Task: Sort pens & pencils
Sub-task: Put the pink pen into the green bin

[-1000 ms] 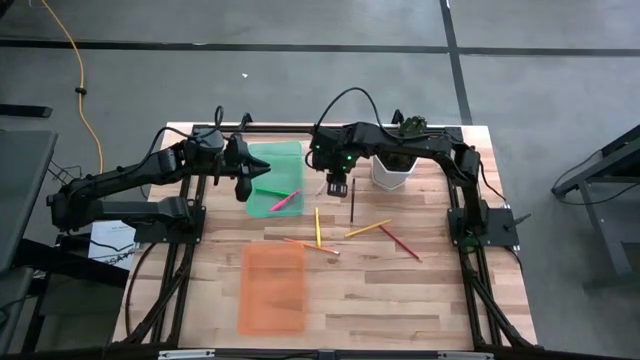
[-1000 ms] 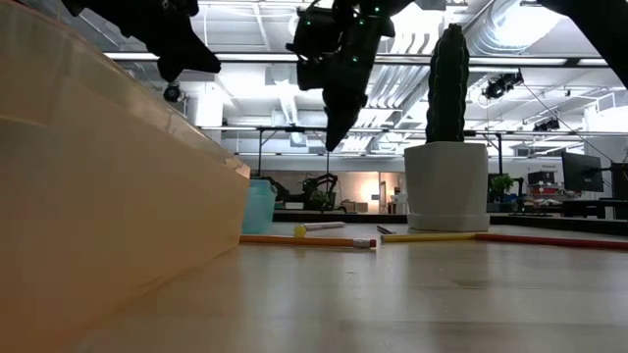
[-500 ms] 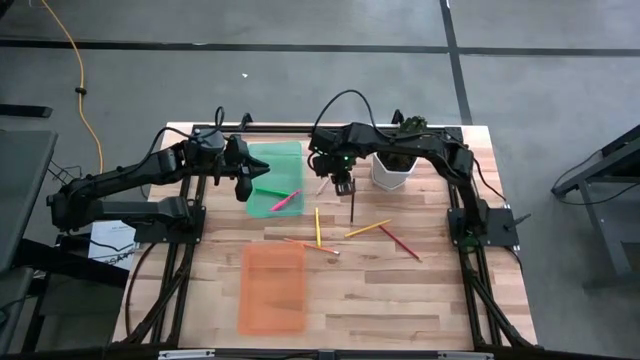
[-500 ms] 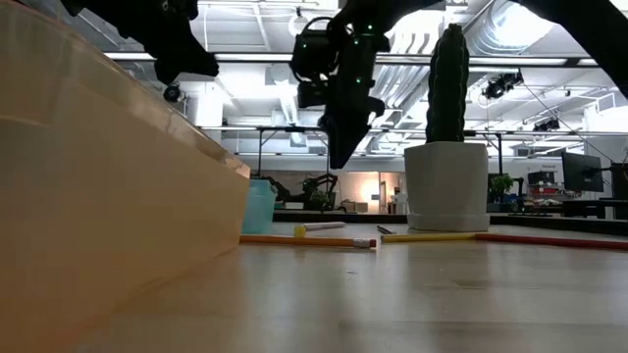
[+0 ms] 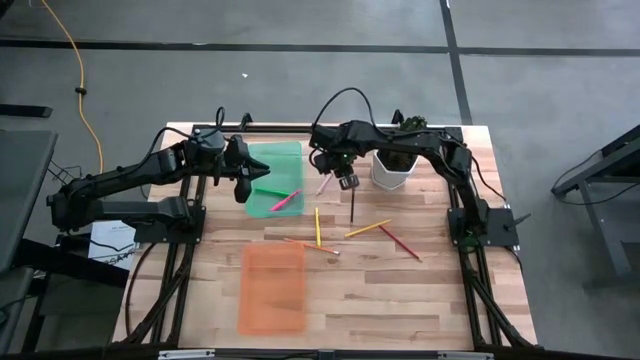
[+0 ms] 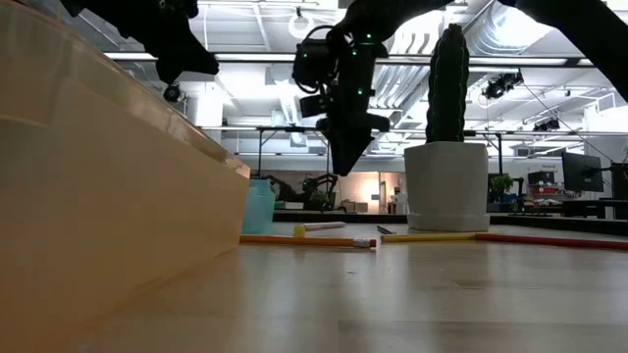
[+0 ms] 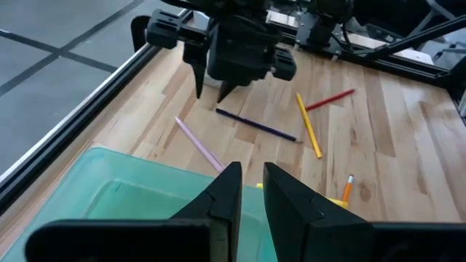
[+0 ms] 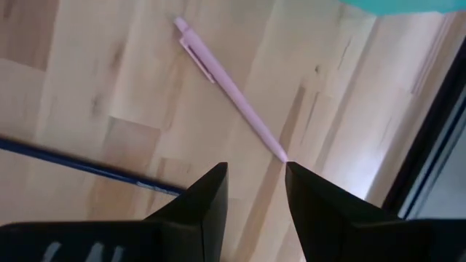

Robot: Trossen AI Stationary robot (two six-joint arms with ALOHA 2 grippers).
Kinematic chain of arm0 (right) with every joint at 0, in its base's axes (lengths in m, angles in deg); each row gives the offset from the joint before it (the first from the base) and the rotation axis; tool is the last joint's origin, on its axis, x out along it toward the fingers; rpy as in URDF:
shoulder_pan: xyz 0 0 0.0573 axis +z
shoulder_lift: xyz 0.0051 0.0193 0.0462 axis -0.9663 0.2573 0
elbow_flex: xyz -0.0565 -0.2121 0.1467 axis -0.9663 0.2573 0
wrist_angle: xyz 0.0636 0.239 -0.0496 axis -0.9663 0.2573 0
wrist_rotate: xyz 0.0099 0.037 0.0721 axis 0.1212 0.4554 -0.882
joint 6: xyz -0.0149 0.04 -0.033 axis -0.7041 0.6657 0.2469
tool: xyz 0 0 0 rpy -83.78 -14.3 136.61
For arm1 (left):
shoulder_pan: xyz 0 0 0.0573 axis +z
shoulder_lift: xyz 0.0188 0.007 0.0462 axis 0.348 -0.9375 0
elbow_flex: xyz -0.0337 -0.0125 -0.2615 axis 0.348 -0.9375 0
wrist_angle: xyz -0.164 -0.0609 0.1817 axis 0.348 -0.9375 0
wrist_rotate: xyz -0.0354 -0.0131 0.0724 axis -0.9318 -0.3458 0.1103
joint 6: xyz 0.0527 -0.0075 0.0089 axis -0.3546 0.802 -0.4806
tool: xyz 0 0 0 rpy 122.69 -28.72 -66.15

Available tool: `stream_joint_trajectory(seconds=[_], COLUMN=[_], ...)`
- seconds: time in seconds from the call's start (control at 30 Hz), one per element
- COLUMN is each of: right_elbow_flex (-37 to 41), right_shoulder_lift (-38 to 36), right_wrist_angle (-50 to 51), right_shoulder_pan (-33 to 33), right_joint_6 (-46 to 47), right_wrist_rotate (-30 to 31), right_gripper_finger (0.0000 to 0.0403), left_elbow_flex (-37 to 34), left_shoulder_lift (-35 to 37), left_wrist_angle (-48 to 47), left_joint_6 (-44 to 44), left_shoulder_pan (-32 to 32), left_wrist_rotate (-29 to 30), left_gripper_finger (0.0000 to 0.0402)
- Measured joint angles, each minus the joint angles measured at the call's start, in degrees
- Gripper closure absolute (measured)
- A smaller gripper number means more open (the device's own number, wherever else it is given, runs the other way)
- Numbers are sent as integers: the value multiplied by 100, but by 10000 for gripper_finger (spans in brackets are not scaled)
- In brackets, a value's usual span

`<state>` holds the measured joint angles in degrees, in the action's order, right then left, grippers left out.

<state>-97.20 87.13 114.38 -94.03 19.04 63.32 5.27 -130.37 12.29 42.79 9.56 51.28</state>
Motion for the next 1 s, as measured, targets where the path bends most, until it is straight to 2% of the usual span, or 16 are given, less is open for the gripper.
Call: stream_joint_trajectory(seconds=[0.73,1.0], right_elbow_flex=[0,7], right_shoulder_lift=[24,396], right_wrist_angle=[-276,-363], right_shoulder_pan=[86,185], right_joint_6=[-2234,-2324], right_wrist_rotate=[-90,22], right_gripper_finger=[272,272], left_elbow_flex=[1,-1], left_shoulder_lift=[0,0], left_wrist_angle=[3,1], left_joint_6=[-132,-156], left_shoulder_pan=[-1,-3], left_wrist_rotate=[-4,-4], left_gripper_finger=[355,355])
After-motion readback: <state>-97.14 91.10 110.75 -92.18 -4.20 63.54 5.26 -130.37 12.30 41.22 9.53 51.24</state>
